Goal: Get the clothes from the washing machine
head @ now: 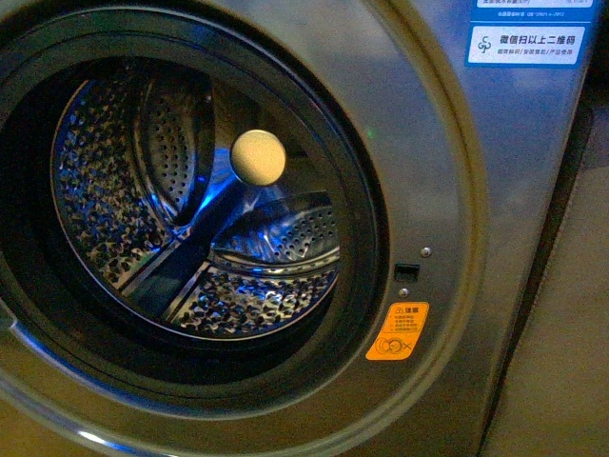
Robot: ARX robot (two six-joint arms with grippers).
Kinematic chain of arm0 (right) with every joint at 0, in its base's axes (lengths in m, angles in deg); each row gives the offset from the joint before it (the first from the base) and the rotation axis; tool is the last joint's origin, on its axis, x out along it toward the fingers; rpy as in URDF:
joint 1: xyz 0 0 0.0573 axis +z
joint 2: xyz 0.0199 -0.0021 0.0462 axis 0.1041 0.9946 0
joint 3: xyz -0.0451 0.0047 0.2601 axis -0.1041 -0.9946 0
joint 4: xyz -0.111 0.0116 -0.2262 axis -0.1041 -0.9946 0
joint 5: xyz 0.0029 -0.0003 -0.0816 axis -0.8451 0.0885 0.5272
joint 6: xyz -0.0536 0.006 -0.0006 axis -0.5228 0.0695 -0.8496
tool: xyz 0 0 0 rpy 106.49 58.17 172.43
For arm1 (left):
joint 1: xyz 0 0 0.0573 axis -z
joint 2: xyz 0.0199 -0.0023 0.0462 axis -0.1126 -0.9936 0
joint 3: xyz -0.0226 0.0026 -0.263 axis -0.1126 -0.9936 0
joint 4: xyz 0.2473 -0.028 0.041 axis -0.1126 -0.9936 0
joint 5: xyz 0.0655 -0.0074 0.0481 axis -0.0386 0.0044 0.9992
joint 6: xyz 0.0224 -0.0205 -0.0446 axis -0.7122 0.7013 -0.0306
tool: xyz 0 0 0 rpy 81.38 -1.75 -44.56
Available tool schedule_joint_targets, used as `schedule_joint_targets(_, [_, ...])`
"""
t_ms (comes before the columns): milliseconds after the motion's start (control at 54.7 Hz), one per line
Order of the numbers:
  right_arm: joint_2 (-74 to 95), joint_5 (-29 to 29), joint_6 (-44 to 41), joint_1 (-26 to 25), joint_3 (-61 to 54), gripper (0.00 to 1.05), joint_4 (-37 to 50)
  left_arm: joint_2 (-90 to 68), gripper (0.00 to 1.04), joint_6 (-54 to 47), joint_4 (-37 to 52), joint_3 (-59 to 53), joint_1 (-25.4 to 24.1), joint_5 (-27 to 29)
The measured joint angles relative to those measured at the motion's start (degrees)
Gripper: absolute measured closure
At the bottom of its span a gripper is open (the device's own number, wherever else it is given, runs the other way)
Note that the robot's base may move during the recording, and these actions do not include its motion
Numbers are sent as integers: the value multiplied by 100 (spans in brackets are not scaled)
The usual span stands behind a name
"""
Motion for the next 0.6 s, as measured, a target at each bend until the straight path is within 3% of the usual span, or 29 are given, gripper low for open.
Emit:
schedule_joint_targets(165, [-1005,302,-166,839,-723,7,-31,0,7,0,0,2,0,0])
schedule_joint_targets(293, [-2024,1102,-688,1757,-1480,8,-179,0,7,0,0,2,0,2])
schedule_joint_targets(384, [-2586,2302,-2006,2391,-1388,25,-2293,0,7,2,0,2,0,0])
schedule_joint_targets(439, [-2846,2590,-2485,2603,-1626,34,-2883,0,7,0,0,2,0,0])
schedule_joint_targets(604, [-3307,3126,-3156,3093,-2555,60,-2830,11,7,0,0,7,0,2])
